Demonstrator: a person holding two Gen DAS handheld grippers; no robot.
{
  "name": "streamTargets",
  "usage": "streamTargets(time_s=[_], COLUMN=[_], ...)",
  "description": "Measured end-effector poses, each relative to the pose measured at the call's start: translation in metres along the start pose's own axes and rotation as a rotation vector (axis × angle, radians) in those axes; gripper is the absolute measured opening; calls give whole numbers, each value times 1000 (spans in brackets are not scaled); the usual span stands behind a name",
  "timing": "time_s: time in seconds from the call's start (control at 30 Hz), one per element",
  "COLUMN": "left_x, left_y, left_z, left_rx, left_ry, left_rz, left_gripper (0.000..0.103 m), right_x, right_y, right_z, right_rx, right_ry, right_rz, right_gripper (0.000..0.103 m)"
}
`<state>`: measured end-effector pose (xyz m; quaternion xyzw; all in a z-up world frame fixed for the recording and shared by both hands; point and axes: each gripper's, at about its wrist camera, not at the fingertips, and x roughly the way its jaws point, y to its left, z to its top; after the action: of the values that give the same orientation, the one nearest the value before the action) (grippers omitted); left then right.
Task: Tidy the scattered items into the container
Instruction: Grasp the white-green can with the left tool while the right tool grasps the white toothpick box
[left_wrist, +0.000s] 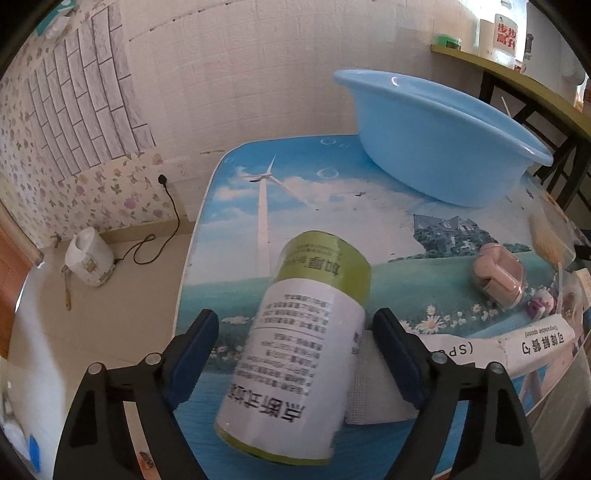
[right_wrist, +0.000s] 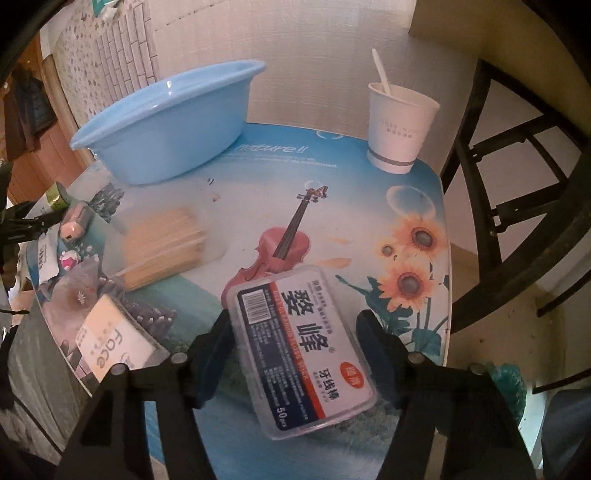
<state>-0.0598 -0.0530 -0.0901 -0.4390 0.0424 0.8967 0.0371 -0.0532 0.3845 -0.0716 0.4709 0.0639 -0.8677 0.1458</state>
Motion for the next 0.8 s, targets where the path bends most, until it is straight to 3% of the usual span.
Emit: streamTargets(time_s=[0.33, 0.4, 0.47, 0.53, 0.8], left_x=[2, 1, -3, -5, -7], left_y=[8, 8, 8, 7, 4], left_z=[-6, -6, -6, -5, -1], left_rx=[-54, -44, -25, -11, 2], left_ry=[-30, -36, -44, -47, -44], left_rz=[-24, -39, -65, -76, -112], left_gripper=[94, 88, 67, 57, 47], right_x=[-10, -11, -11, -12, -23], right_y=[11, 13, 12, 13, 17], right_z=[-13, -14, -13, -12, -7], right_rx=[124, 157, 178, 199, 272], right_ry=[-58, -71, -76, -75, -88], right_rz=[-64, -63, -57, -54, -77], right_gripper=[59, 58, 56, 56, 56])
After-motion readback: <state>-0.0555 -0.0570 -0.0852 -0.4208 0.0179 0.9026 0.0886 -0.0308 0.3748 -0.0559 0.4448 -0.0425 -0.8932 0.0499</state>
